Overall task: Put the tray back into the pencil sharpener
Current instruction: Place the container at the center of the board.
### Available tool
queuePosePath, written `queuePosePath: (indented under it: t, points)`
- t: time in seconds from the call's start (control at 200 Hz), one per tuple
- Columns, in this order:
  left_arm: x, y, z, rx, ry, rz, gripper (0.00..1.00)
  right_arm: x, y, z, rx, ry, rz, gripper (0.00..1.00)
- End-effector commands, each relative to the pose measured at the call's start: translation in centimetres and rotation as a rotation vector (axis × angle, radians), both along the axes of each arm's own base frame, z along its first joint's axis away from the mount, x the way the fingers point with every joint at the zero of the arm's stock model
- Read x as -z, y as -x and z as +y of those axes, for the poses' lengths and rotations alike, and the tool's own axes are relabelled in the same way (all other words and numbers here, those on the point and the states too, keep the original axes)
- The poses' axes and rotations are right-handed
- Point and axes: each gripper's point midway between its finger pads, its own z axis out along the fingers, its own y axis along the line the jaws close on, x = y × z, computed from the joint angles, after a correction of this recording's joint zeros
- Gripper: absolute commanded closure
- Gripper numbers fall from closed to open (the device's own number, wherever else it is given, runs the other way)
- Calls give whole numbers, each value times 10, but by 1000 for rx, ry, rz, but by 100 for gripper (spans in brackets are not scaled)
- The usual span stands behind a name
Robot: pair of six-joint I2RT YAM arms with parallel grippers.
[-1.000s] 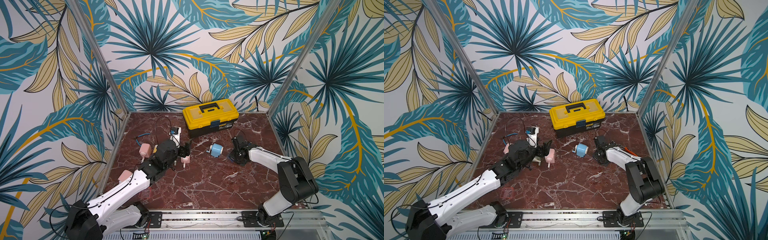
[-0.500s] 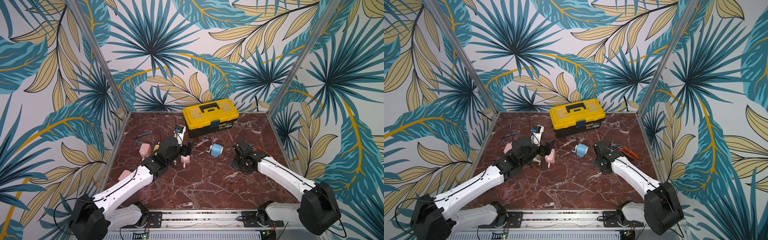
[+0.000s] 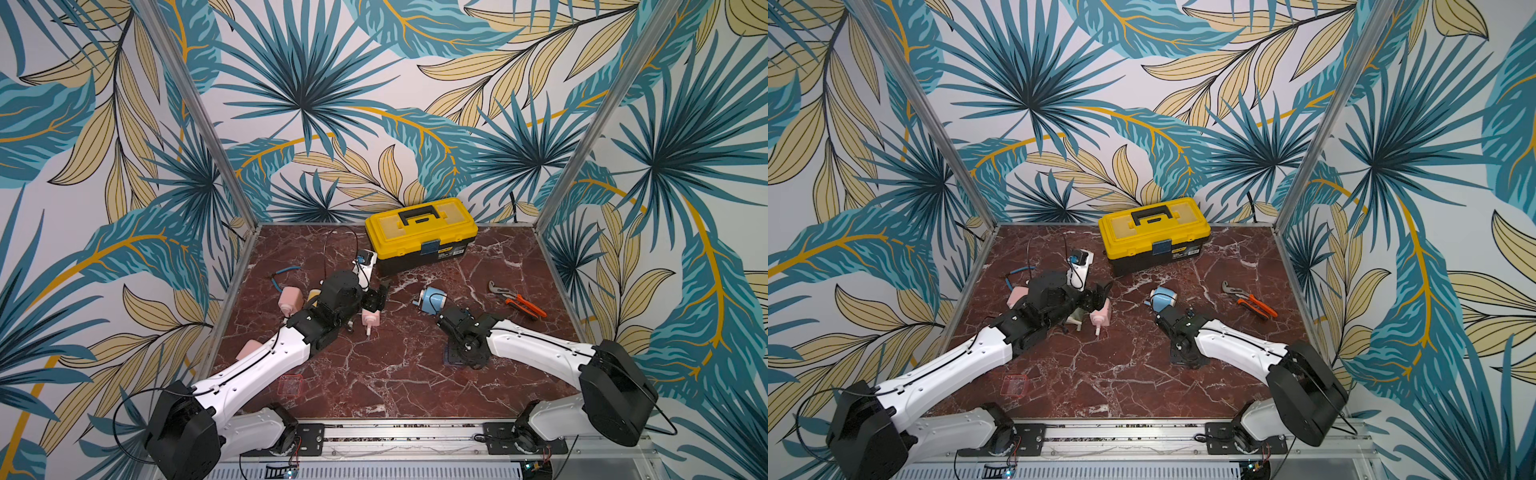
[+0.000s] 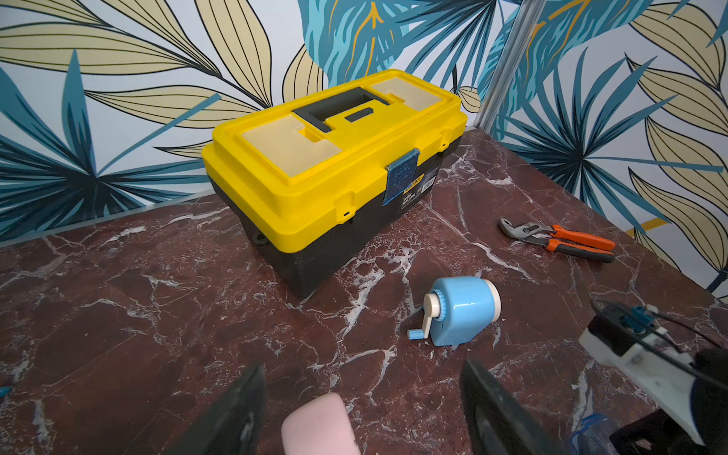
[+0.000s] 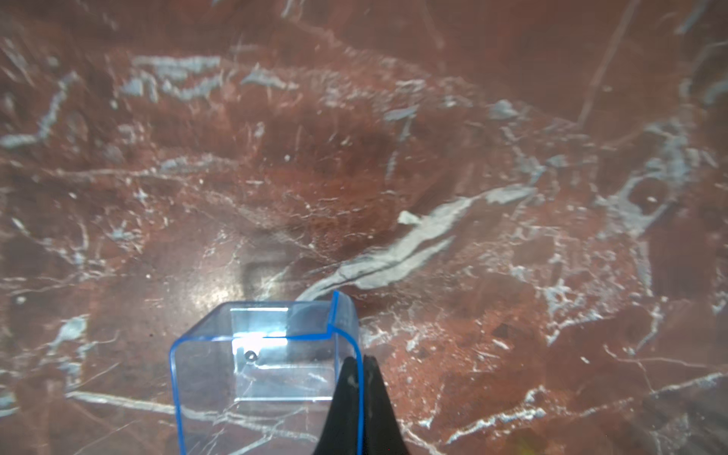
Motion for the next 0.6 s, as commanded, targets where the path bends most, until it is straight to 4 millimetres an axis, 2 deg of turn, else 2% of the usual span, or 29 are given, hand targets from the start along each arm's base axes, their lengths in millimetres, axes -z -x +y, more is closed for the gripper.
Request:
queuePosePath:
  t: [0.0,0.24,0.351,0.436,0.501,0.591]
  points:
    - [-17,-1,-1,10,25,-37,21,3,-5,9,-73,3,-1,98]
    - [-16,-1,-1,10,30,-31,21,8,-2,13,-100,-7,21,83]
    - [-15,-2,0,1,21,-34,21,1,-5,12,-102,-4,2,72]
    - [-17,-3,1,0,19,-41,21,-22,-11,8,-115,8,-52,64]
    - [-20,-3,0,2,19,-47,21,-50,-22,7,-150,14,-133,57]
    - [-21,-4,-2,12,16,-48,21,-92,-43,8,-270,34,-264,42]
